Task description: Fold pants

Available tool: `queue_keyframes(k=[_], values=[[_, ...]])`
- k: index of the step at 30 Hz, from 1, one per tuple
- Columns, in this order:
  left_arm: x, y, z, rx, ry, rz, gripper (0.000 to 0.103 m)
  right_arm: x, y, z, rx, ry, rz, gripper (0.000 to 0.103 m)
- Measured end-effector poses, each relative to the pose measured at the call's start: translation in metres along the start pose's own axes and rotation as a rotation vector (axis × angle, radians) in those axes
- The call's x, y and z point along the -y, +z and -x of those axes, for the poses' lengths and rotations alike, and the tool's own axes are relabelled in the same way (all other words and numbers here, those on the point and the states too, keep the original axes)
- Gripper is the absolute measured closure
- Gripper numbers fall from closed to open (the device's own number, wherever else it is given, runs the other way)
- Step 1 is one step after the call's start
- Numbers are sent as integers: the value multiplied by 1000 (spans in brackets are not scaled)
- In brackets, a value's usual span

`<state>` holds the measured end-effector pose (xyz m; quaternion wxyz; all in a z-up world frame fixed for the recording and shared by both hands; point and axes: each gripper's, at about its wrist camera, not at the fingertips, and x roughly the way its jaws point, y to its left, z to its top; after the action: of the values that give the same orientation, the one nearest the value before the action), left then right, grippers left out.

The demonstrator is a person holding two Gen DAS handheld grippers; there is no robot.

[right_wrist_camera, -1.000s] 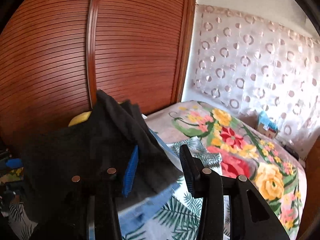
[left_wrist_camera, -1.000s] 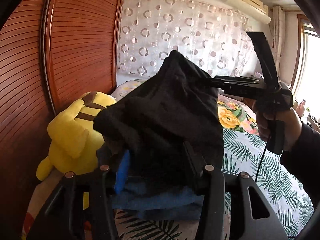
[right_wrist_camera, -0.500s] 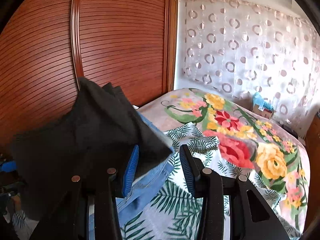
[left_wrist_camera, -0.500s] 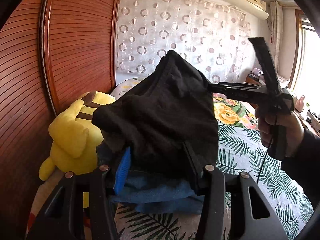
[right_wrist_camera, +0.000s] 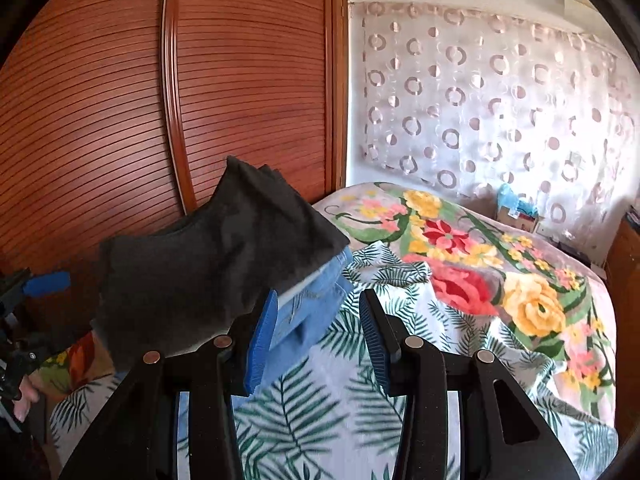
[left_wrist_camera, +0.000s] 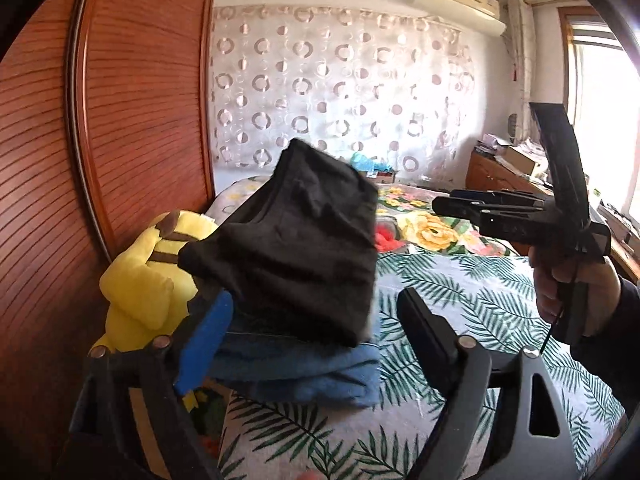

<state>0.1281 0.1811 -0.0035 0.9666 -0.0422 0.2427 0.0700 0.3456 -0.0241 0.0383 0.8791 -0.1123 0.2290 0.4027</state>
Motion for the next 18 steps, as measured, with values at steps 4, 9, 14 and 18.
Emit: queue_keyframes(k=[4,9,14,18], values=[[12,-1,13,7,-14,-43,9,-5,-10,25,12,-15,-18,59],[29,-6,28,1,-51,-95,1,-11,-23,57,33,-34,-45,59],[44,-10,39,-3,-81,-118,0,-21,-39,88,51,-56,-64,57],[58,-18,46,-12,-108,-141,0,-28,-53,114,70,-81,-78,52]])
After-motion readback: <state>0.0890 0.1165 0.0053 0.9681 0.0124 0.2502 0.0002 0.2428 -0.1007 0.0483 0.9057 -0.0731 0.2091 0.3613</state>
